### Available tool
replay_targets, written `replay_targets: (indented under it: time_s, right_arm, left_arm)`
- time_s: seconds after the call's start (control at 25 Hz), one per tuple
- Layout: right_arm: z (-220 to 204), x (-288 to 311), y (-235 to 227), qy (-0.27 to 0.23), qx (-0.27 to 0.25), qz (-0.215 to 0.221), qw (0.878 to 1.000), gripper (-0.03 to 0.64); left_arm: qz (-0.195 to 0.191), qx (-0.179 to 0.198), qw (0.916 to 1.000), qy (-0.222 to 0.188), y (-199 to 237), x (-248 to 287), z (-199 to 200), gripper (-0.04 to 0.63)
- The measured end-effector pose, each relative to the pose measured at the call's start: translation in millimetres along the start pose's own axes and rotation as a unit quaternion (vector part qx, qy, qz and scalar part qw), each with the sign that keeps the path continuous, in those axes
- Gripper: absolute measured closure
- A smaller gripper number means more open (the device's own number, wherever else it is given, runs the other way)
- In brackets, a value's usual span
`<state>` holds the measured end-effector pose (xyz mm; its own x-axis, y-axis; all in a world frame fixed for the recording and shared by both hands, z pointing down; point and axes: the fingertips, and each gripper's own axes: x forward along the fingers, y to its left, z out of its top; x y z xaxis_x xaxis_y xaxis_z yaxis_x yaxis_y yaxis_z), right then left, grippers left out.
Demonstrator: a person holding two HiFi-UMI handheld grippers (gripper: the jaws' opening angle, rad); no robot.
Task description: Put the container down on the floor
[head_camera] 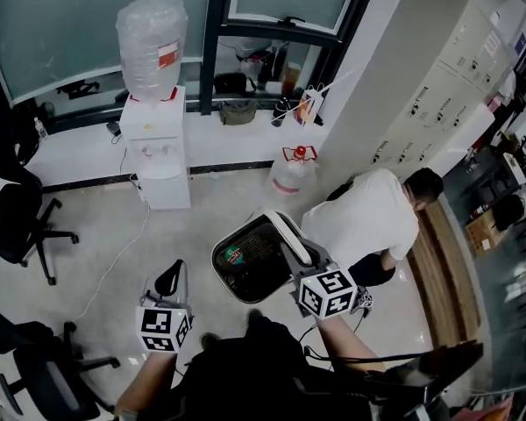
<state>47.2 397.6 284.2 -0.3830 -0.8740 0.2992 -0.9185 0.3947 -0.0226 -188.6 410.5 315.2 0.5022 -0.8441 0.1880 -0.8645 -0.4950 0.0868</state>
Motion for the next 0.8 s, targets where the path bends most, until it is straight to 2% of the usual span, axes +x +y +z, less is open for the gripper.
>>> replay_targets:
  time_s: [0.2,0.36,0.52,0.8]
  right_arm:
    - [9,23,-8,-0.003,0.000,0.008,1.000,0.551]
    - [13,47,-23,-0.005,0.006,0.021,1.000,0.551]
    - [20,72,-46,-0.002,0.017,0.039,0.999,0.551]
    - [30,125,-85,0.004,0.013,0.059,0.998,0.551]
  left_arm:
    - [-0.002,0.005,1.0000,-0.001,5,20,7,0.584]
    - [0.010,0.007,0.9999,0.004,12,45,13,0.584]
    - [0.026,0.008,0.9996,0.010,18,77,23,0.584]
    - [0.033,0.010,0.9993,0.014,24,143,39,0.584]
